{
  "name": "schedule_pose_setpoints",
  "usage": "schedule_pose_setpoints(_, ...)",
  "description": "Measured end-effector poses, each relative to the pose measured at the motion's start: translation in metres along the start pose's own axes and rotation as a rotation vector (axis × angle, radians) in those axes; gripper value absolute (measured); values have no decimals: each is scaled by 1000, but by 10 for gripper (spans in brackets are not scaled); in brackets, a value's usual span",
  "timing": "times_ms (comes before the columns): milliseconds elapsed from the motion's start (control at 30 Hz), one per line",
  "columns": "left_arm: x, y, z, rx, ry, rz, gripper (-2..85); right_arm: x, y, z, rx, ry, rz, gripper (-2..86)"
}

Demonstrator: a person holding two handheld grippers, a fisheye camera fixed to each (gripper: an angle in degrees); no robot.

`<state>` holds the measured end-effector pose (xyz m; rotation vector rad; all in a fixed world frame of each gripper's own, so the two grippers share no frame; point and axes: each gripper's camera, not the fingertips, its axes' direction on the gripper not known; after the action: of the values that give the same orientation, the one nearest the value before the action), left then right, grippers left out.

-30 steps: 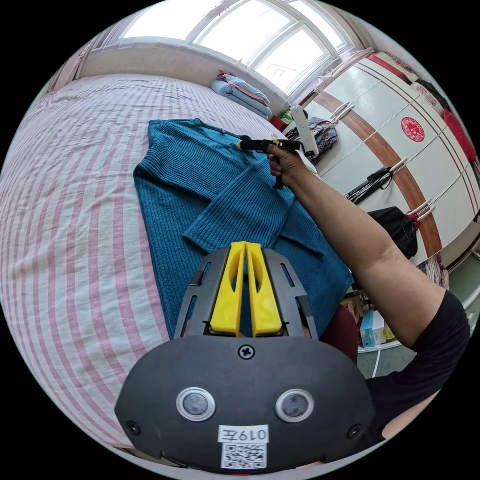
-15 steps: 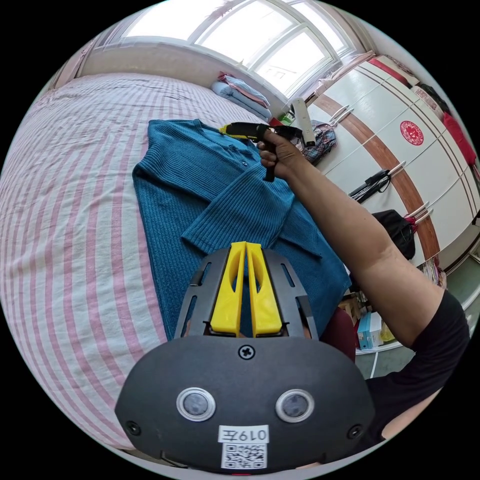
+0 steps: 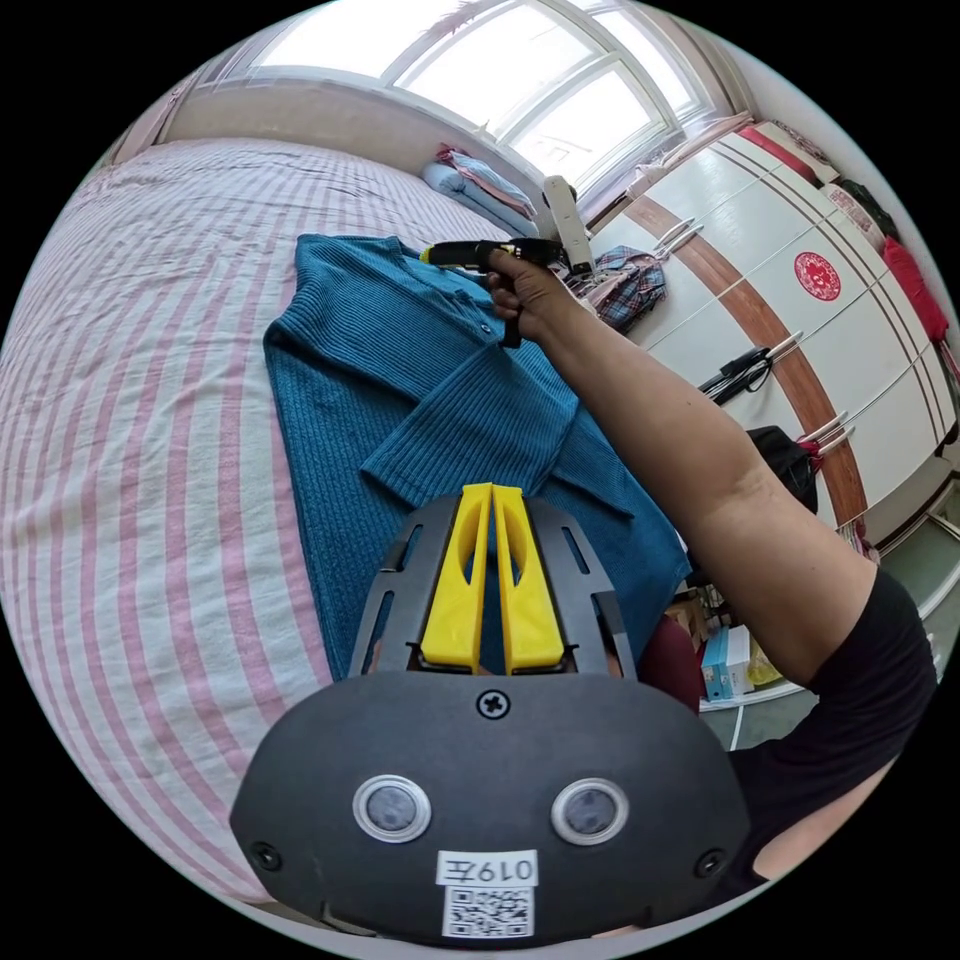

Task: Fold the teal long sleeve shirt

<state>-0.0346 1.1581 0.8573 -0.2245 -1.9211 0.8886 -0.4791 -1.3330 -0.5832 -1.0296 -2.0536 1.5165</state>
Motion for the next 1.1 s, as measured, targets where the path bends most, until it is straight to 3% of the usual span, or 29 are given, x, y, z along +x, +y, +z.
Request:
schedule_pose_setpoints(267,-3,3,3,0,-1,-3,8,16,-27,32,21,-76,128,3)
schedule_pose_setpoints(500,-2,4,7,-8,14,10,9,21,-29,72,-43,25,122,-6)
schedule_pose_setpoints(700,-6,6,10,-14,18,2,10,35,-10,42,53,6,96,-9)
schedule_pose_setpoints(867,-9,6,13,0,72,-7,9,100,34,2,83,191,135,-9)
schedule_pose_setpoints(933,-9,5,16,-6,73,-5,8,157,62,-10,80,149,261,-8)
schedule_pose_setpoints(1100,-9,5,22,-19,49,-8,8,218,99,-1,28,102,342,-7)
